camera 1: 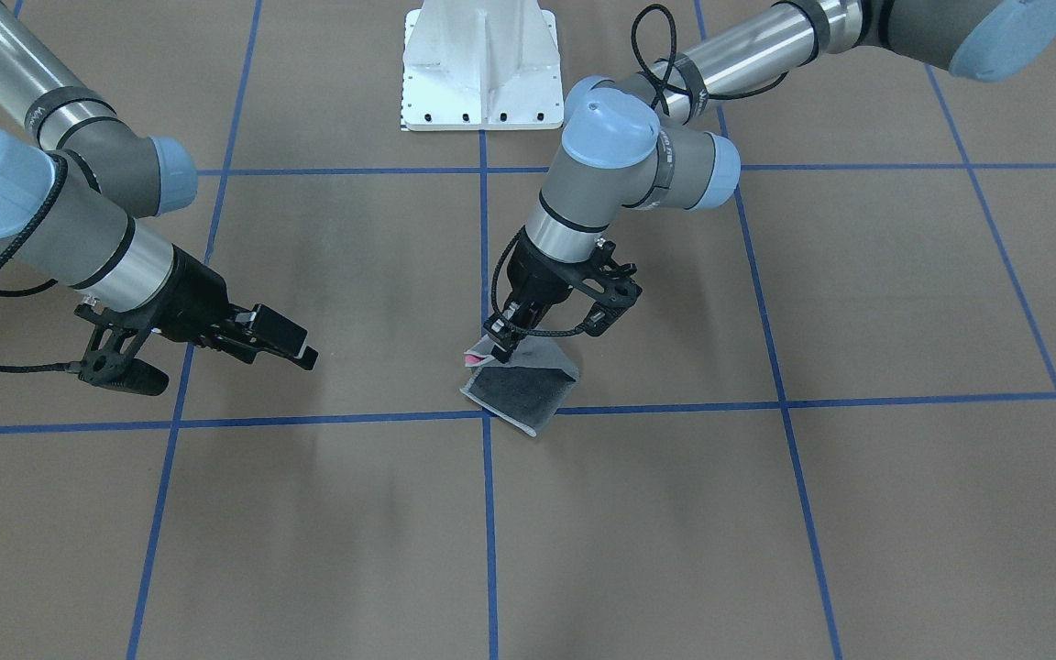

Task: Fold towel twice with both arms
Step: 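Lift the pinched end and fold it over toward the far end with the left gripper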

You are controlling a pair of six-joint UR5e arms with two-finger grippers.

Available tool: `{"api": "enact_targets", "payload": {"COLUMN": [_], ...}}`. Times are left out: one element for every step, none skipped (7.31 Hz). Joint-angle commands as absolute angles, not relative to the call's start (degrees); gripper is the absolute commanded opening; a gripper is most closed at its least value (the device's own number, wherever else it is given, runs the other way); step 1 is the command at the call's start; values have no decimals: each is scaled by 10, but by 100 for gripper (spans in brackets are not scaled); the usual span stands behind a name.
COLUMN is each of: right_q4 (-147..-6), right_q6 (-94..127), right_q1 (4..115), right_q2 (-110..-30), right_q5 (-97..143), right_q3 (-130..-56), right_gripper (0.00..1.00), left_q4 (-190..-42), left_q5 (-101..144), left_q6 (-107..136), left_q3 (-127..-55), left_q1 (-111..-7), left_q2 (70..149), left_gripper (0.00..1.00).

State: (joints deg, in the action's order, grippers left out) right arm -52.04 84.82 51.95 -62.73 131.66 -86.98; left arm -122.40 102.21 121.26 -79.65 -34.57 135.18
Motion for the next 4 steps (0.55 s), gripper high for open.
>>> {"api": "enact_targets", "payload": {"right_q4": [-520,-520,-520,-520], "right_q6": [848,848,848,848], "right_q1": [519,519,518,517], "right_q2": [-628,-628,-628,-628], "right_q5": [1317,1317,1317,1317], "right_q3": [-869,-869,-868,-869], "right_gripper": [100,100,100,100], "left_q4": [-1251,-1266,-1275,-1275], "left_q5": [1022,1023,1023,1023], "left_q6": [1220,1227,1228,1228], "left_q3": [-774,-760,-752,-746], "left_q1": [-355,-361,-367,-373], "left_q2": [1355,1356,1355,1355], "left_gripper": [0,0,0,0]}}
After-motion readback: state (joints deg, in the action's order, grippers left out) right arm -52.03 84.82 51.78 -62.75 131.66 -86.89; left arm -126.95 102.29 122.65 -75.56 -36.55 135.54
